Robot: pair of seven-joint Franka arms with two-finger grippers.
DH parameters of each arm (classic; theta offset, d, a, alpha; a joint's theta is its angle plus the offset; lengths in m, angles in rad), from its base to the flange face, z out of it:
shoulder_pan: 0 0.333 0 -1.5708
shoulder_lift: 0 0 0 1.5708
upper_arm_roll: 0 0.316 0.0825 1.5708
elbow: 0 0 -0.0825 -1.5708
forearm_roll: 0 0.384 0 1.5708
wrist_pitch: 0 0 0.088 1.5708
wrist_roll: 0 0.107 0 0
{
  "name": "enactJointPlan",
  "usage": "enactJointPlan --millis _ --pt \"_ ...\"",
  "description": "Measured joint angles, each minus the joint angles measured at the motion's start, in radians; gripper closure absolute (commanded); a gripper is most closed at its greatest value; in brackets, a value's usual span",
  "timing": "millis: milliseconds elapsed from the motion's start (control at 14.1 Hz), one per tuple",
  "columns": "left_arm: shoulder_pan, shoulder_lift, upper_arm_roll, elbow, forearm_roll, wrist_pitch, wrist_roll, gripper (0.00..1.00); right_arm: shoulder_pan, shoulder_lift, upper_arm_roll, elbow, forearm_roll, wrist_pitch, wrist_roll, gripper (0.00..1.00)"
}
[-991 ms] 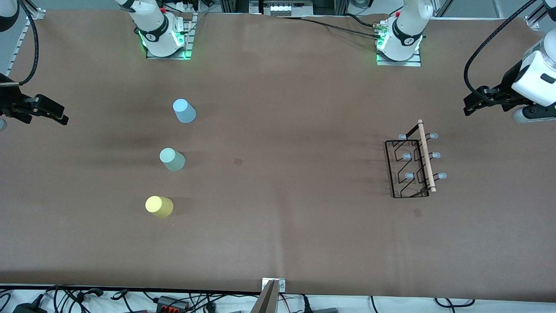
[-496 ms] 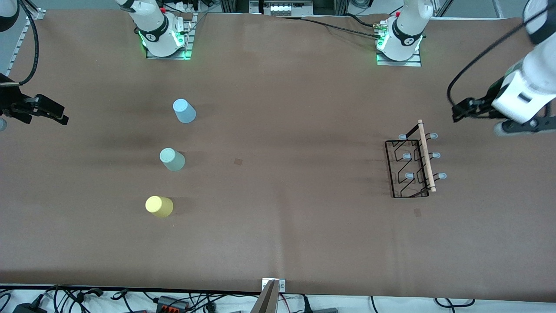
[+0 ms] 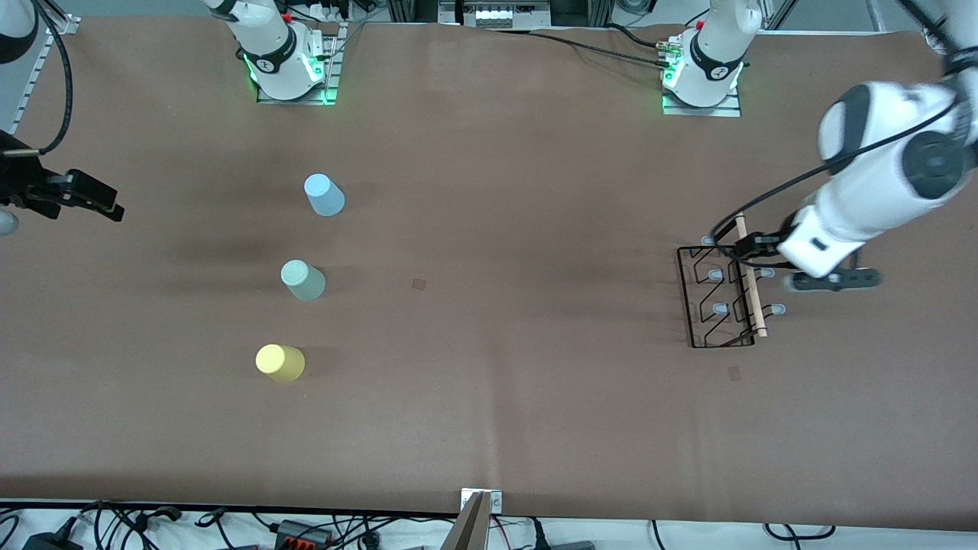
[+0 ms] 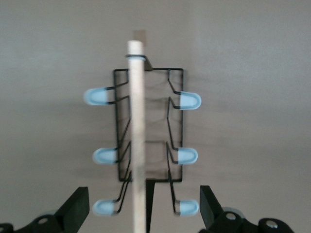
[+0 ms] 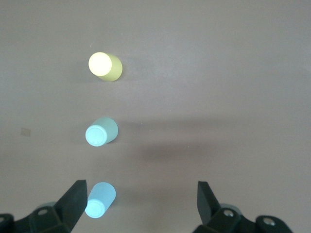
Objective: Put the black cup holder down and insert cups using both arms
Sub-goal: 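Grasp the cup holder with the left gripper while the right gripper reaches the teal cup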
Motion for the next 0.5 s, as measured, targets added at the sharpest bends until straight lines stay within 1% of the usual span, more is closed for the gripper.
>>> enactJointPlan --millis 142,212,283,354,496 --pt "0.0 -0.005 -0.003 -0.086 0.0 0.116 0.0 0.01 0.014 0.023 0.0 -0.002 0.0 -0.002 0.0 0.0" --pt "0.0 -0.008 -0.003 -0.119 0.0 0.163 0.0 0.09 0.026 0.038 0.001 -0.003 0.0 -0.004 0.0 0.0" --pt "0.0 -0.009 -0.003 -0.144 0.0 0.201 0.0 0.2 0.041 0.058 0.001 -0.005 0.0 -0.003 0.0 0.0" --pt "0.0 -0.009 -0.003 -0.16 0.0 0.223 0.0 0.35 0.059 0.088 0.002 -0.007 0.0 0.003 0.0 0.0" --pt "0.0 -0.01 -0.002 -0.17 0.0 0.234 0.0 0.54 0.094 0.16 0.003 -0.01 0.001 0.069 0.001 0.0"
